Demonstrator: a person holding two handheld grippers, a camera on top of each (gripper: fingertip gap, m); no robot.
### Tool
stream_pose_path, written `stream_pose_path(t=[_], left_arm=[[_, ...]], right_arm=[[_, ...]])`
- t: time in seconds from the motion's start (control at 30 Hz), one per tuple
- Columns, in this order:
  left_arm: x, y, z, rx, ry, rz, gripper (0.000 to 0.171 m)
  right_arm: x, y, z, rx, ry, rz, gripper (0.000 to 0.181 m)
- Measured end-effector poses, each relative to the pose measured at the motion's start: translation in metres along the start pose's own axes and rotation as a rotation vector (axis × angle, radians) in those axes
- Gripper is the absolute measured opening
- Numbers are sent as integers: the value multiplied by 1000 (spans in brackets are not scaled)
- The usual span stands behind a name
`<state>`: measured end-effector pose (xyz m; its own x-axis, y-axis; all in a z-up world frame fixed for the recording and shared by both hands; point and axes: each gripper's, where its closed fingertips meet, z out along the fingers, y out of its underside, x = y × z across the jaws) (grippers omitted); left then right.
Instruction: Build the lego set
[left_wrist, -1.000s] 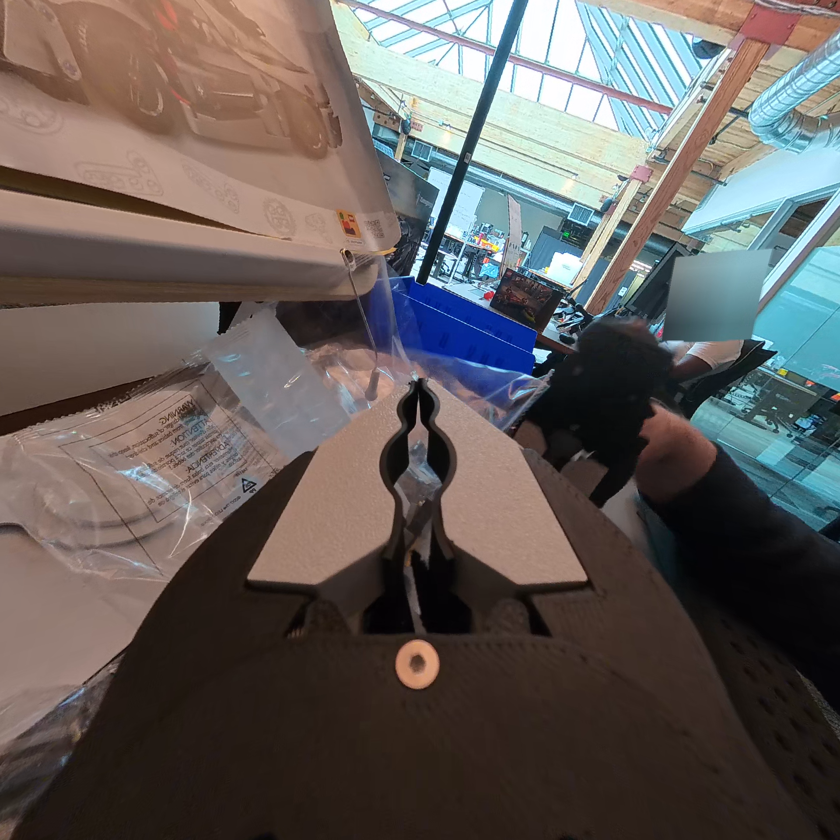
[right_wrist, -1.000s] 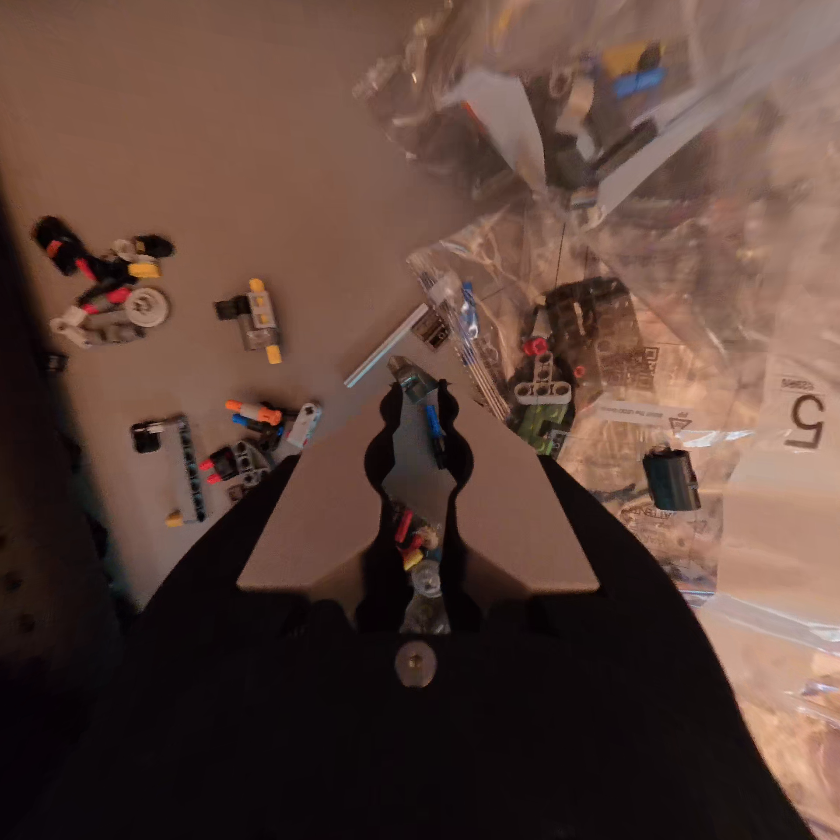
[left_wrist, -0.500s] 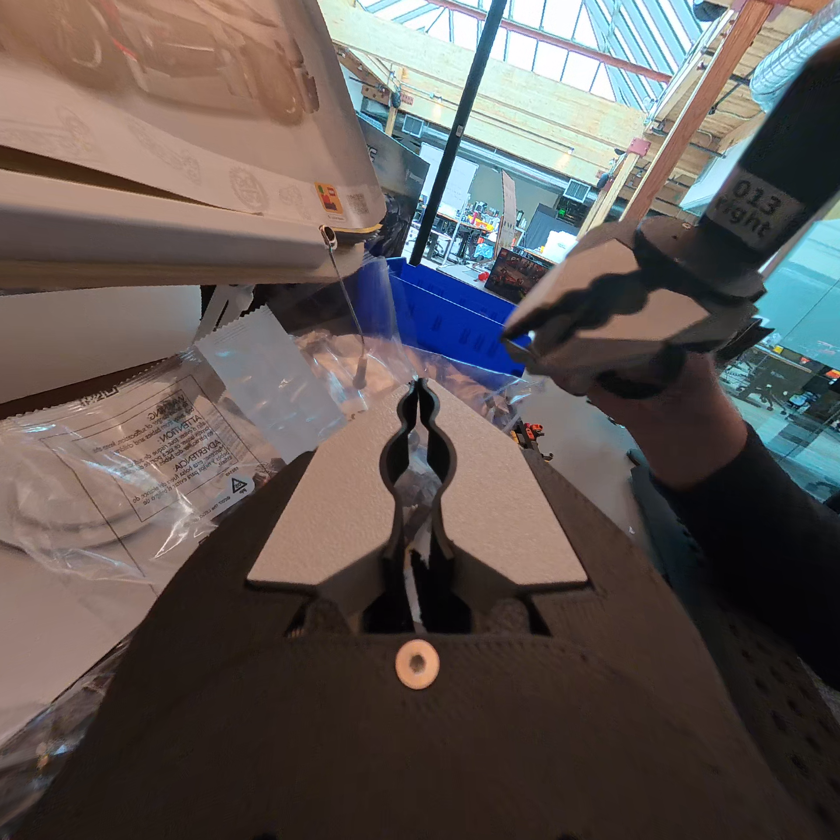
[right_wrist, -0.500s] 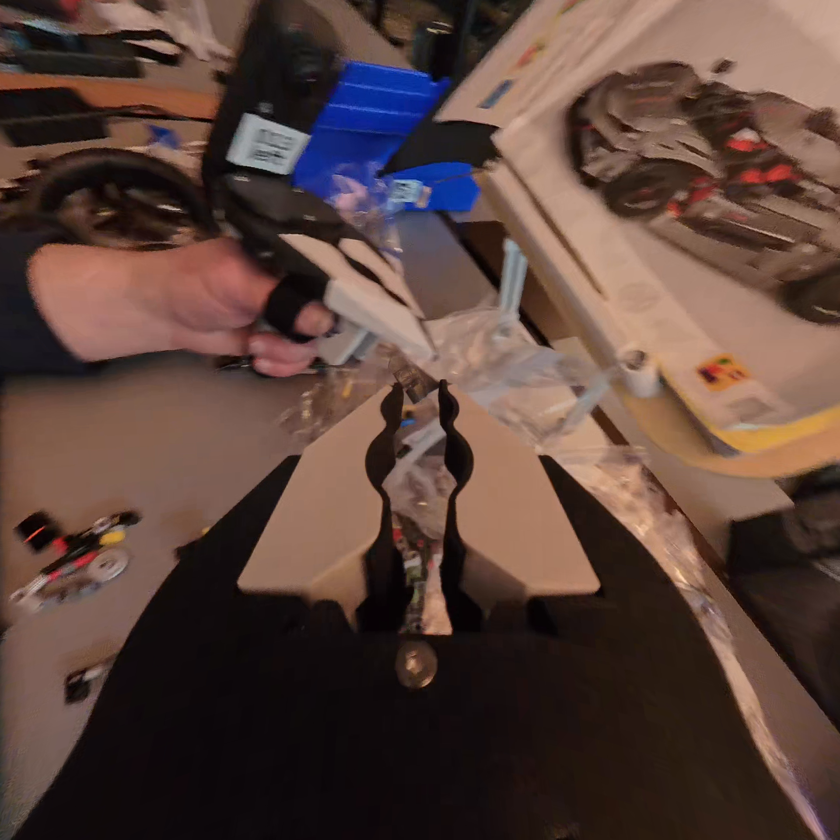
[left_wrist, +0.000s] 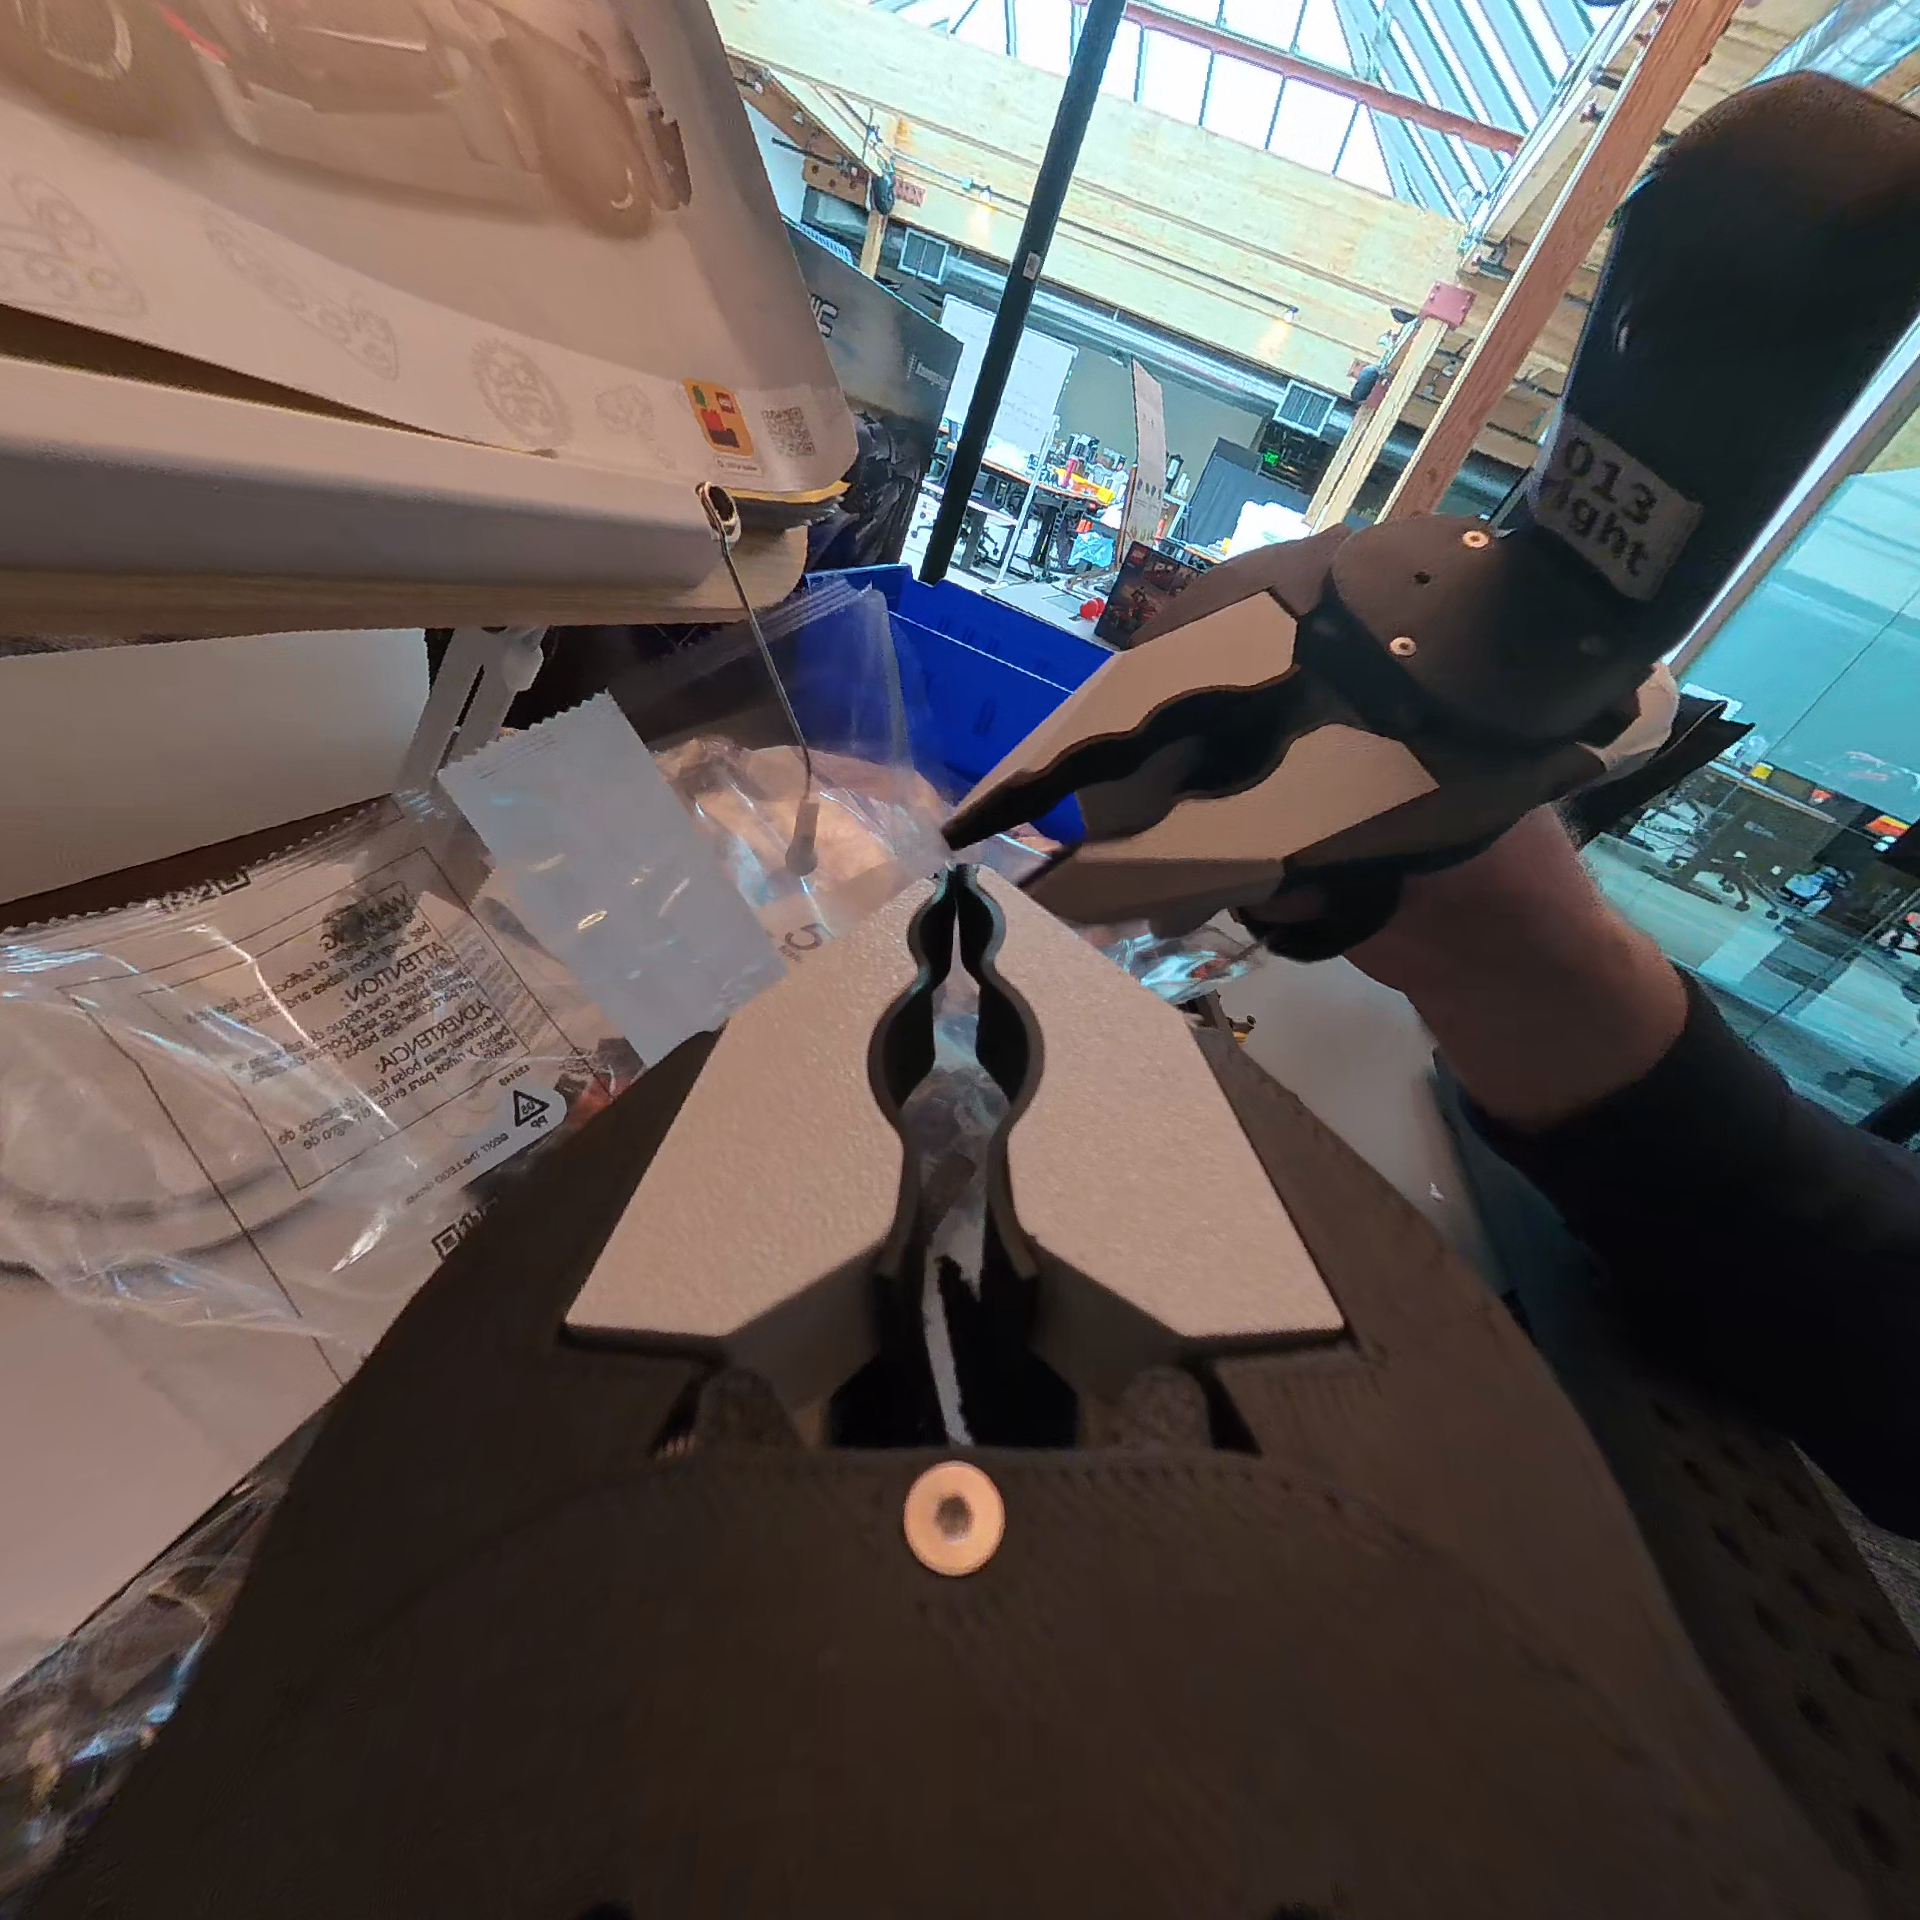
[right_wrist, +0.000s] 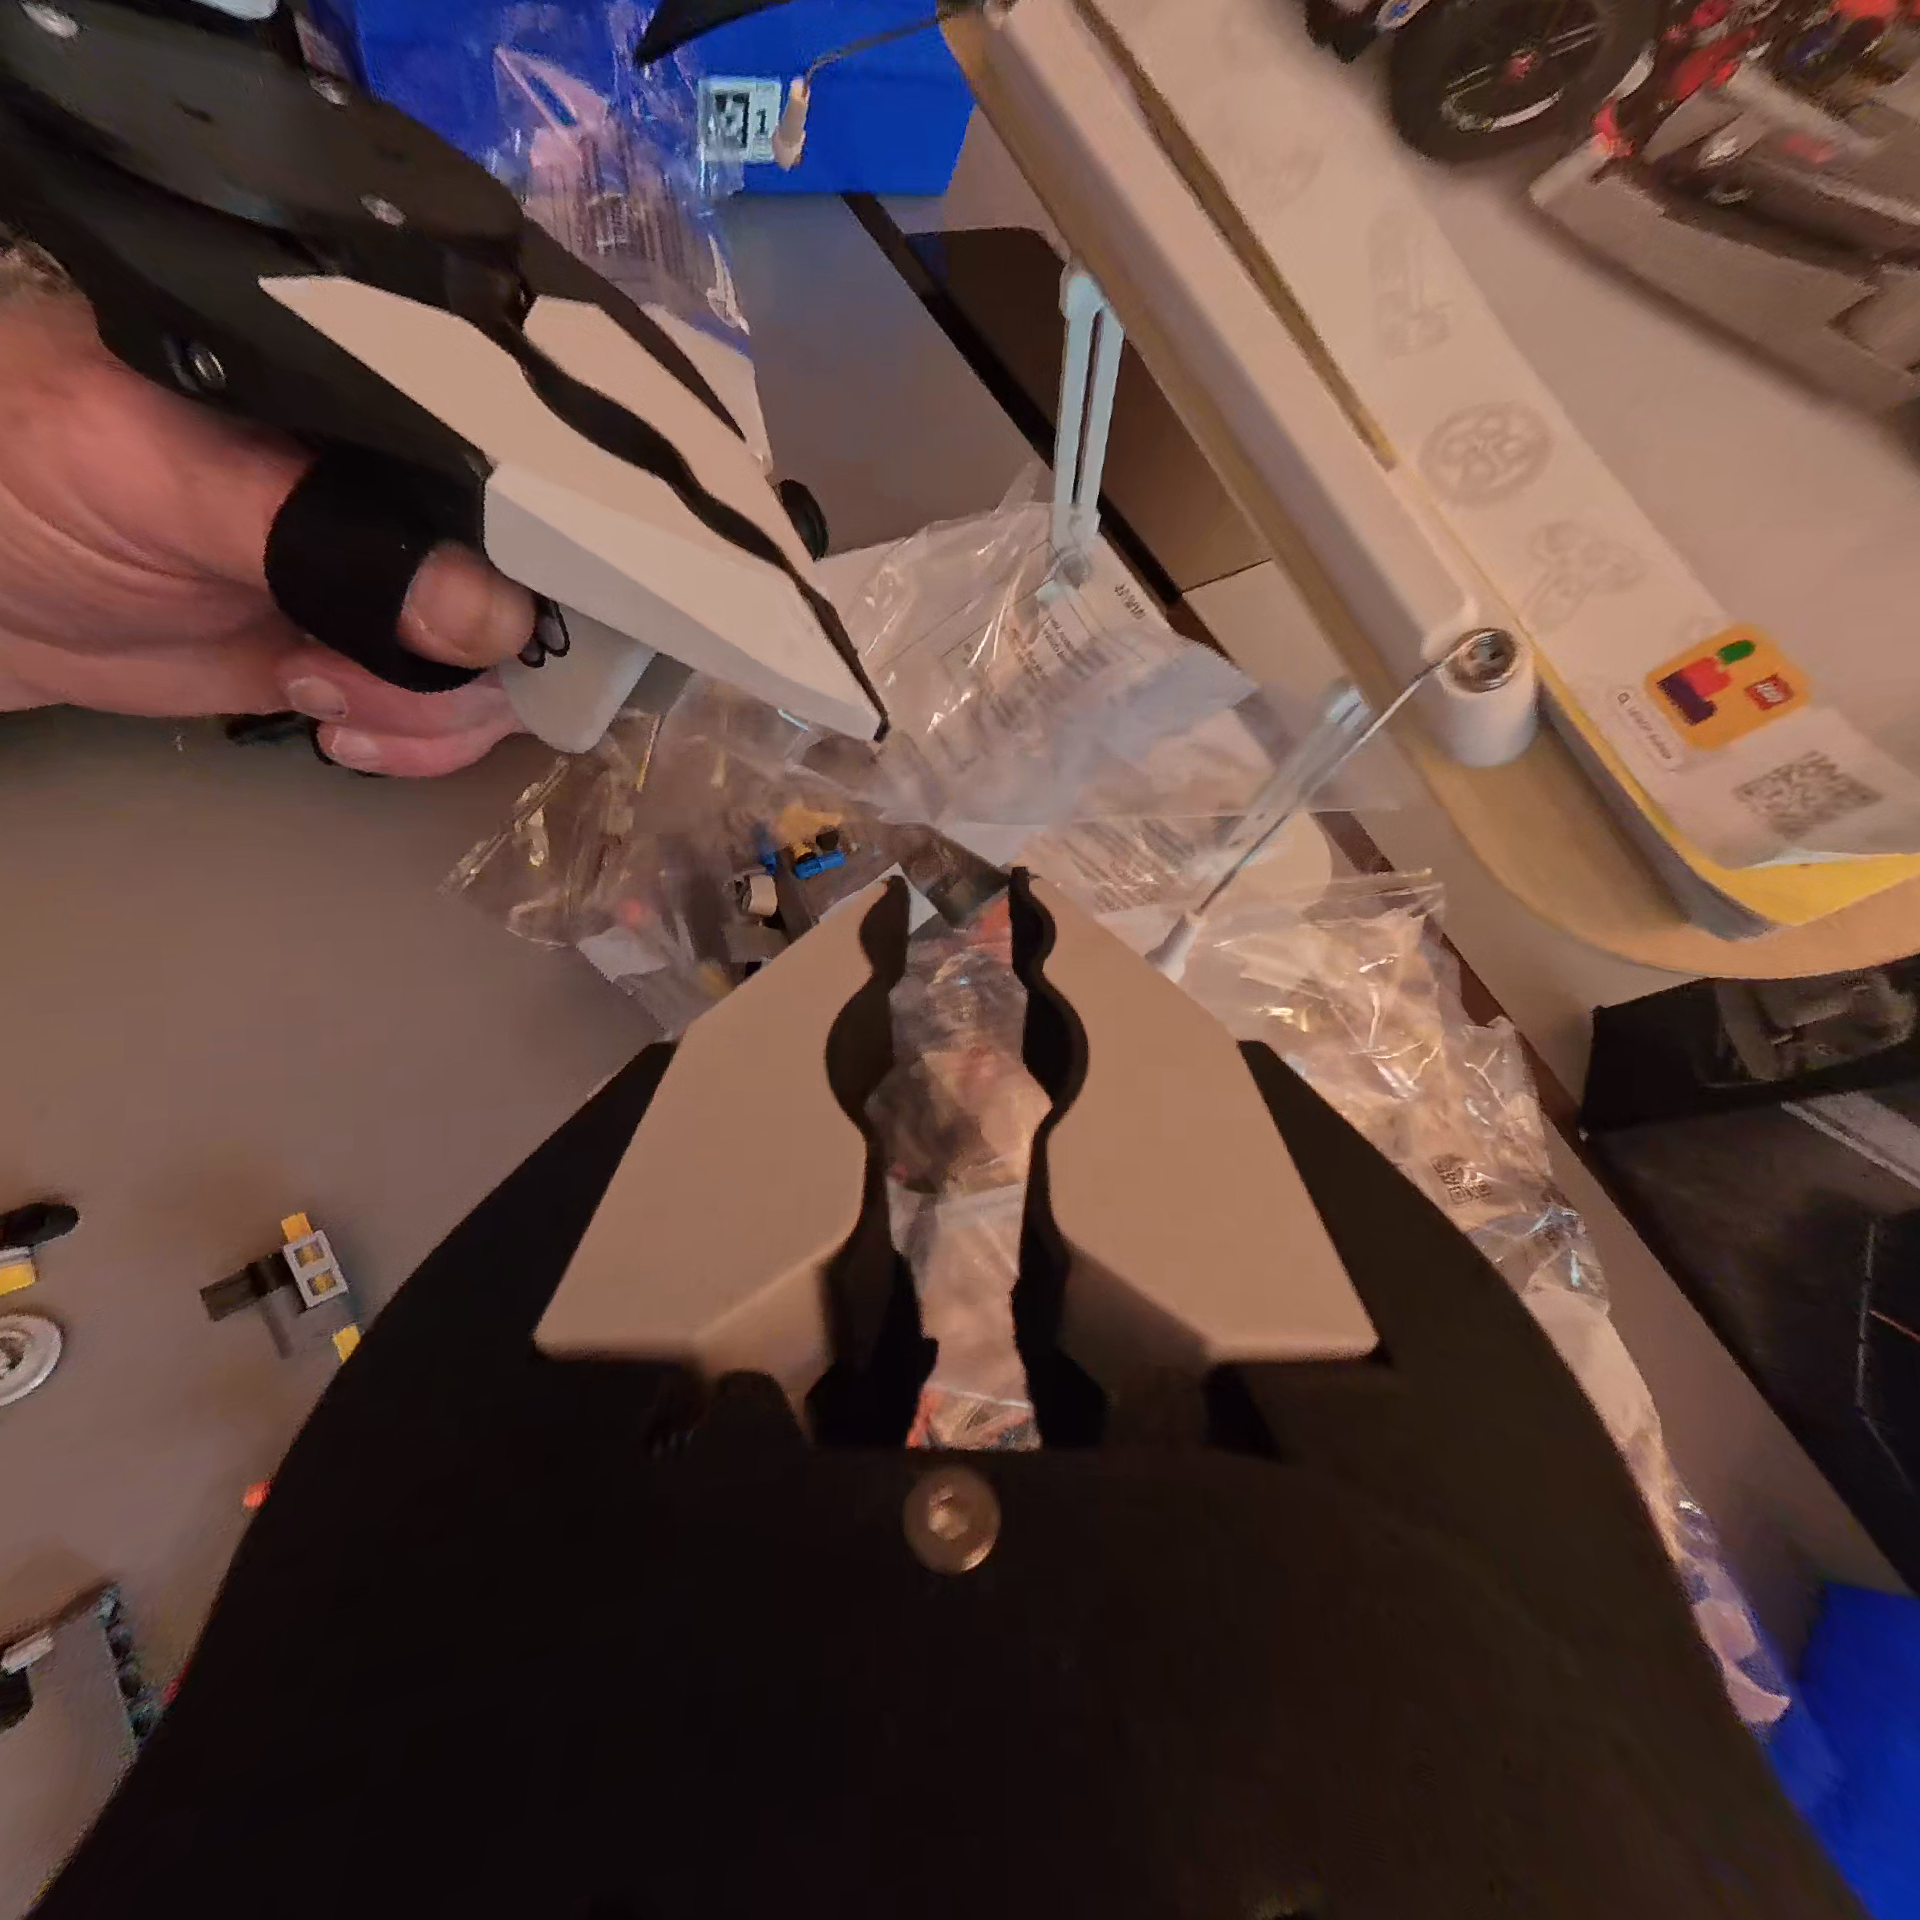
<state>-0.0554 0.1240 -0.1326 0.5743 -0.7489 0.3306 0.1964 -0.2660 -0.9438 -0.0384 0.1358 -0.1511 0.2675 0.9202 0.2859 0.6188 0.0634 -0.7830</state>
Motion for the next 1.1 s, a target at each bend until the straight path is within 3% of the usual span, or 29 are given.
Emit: stream_pose_path(t=[0.1,0.27,0.43,0.57,0.77,1.1], left_arm=[[0,0,0,-1,-1,2,0],[-2,-3,-3,12,-10,0,0],[-8,-9,-8,43,-37,-1,0],[-11,-12,-11,59,-52,-7,0],[-12,-10,-12,56,-56,-7,0],[-12,-10,-14,57,-57,-10,0]], right_arm=[[2,7,2,-33,21,-13,29],[-2,-10,-21,102,-35,0,26],[-46,-19,-61,258,-321,-102,10],[-83,16,-60,123,-568,-103,16],[-88,92,-9,-288,-522,-171,18],[-89,112,18,-383,-473,-183,20]])
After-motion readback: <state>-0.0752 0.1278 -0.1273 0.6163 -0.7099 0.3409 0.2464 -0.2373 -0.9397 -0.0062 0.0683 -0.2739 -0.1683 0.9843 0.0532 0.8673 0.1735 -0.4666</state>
